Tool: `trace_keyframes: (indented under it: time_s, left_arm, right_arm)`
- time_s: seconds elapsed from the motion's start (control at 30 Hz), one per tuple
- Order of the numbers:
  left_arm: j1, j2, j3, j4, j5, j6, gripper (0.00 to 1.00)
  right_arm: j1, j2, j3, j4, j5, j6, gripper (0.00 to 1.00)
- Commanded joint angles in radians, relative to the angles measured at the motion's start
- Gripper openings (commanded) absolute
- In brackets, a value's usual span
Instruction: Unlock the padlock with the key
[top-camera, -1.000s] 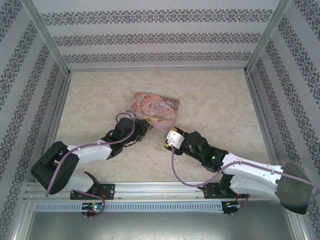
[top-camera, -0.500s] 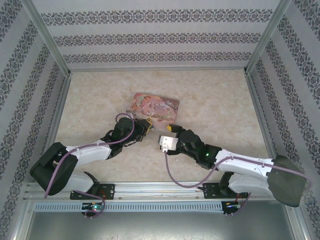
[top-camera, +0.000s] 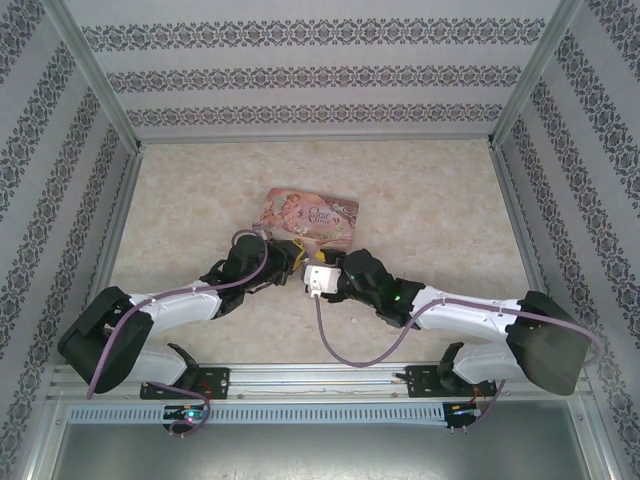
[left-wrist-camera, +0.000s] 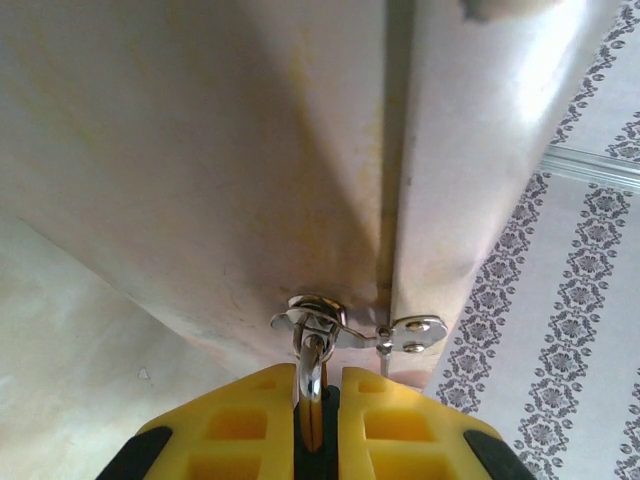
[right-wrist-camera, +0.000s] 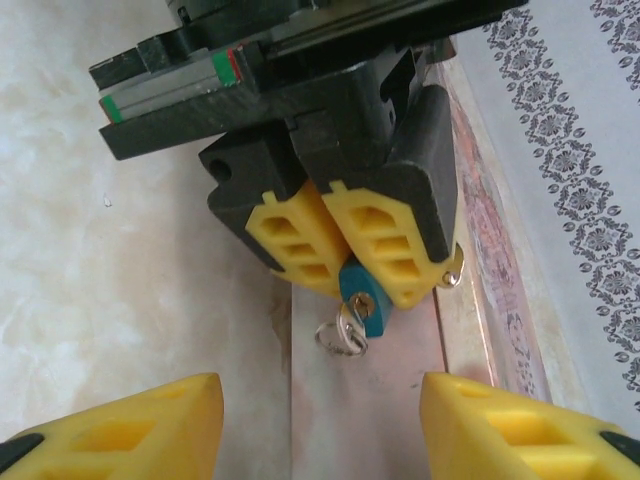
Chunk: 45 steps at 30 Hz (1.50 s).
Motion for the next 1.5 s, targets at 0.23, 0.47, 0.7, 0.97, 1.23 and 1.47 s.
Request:
trace_keyframes:
  time_s: [0.23, 0.47, 0.7, 0.97, 1.23, 1.47]
  left_arm:
    - [-0.014, -0.075, 0.068, -0.118, 0.009, -0.008, 0.00]
    - [-0.014, -0.091, 0.061, -0.127, 0.000, -0.004, 0.00]
    - [-0.014, -0.097, 0.055, -0.126, -0.007, -0.009, 0.00]
    - [-0.014, -0.092, 0.063, -0.125, -0.007, -0.010, 0.00]
    - [-0.015, -0.085, 0.066, -0.120, -0.006, -0.011, 0.00]
    - [-0.017, -0.074, 0.068, -0.110, -0.004, -0.018, 0.00]
  right_arm:
    - [-0.016, 0.037, 0.035, 0.056, -0.014, 0.004, 0.44]
    - [-0.015, 0.055, 0.055, 0.062, -0.014, 0.005, 0.38]
    - [-0.017, 0.074, 0.068, 0.085, -0.003, -0.002, 0.34]
    - [-0.017, 0.096, 0.071, 0.102, 0.005, -0.002, 0.26]
    - [-0.019, 0.115, 0.079, 0.114, 0.002, 0.000, 0.21]
    - [-0.019, 0.124, 0.082, 0.123, 0.000, 0.018, 0.16]
